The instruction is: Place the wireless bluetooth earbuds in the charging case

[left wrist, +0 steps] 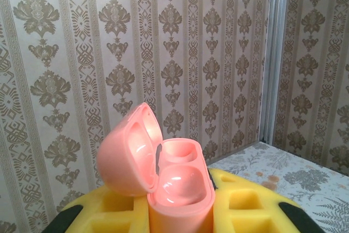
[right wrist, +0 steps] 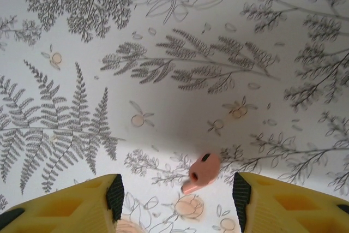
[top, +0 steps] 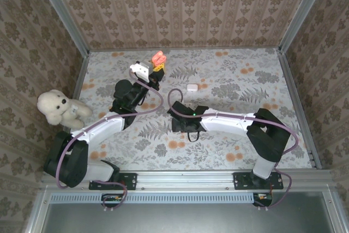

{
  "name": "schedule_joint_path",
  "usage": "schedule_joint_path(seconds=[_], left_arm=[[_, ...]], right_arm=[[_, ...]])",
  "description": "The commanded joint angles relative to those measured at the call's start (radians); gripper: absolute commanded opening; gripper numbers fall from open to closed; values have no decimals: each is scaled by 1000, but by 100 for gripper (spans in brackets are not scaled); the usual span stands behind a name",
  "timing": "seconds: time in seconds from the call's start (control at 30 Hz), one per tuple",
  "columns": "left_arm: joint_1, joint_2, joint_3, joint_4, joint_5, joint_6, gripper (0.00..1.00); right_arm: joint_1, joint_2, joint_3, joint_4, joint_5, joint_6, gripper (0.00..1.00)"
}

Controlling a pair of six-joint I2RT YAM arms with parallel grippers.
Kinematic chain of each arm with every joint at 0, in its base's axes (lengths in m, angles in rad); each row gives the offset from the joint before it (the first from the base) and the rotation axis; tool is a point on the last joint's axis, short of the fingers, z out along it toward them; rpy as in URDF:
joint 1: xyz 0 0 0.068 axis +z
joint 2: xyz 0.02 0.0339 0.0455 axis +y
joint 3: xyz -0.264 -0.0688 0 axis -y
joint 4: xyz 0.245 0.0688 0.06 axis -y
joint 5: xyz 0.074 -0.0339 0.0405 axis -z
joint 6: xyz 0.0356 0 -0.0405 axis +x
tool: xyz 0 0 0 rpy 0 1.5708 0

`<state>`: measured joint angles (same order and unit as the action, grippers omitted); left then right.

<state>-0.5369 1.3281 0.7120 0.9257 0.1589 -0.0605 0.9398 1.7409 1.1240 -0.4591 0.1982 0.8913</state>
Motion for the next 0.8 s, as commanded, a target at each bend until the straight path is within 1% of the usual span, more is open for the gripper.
schedule_joint_path(seconds=[0.0, 0.4, 0.6, 0.77], left_arm=[[3, -29, -13, 45, -10, -5, 0], [11, -41, -20, 47, -4, -9, 0], [12, -41, -16, 45, -1, -11, 0], [12, -42, -12, 44, 2, -11, 0]], right_arm=[[12, 50, 26, -47, 49, 59, 58], [14, 125, 57, -70, 93, 59, 51], [12, 154, 53, -60, 77, 61, 42], [3, 146, 26, -31, 61, 63, 33]])
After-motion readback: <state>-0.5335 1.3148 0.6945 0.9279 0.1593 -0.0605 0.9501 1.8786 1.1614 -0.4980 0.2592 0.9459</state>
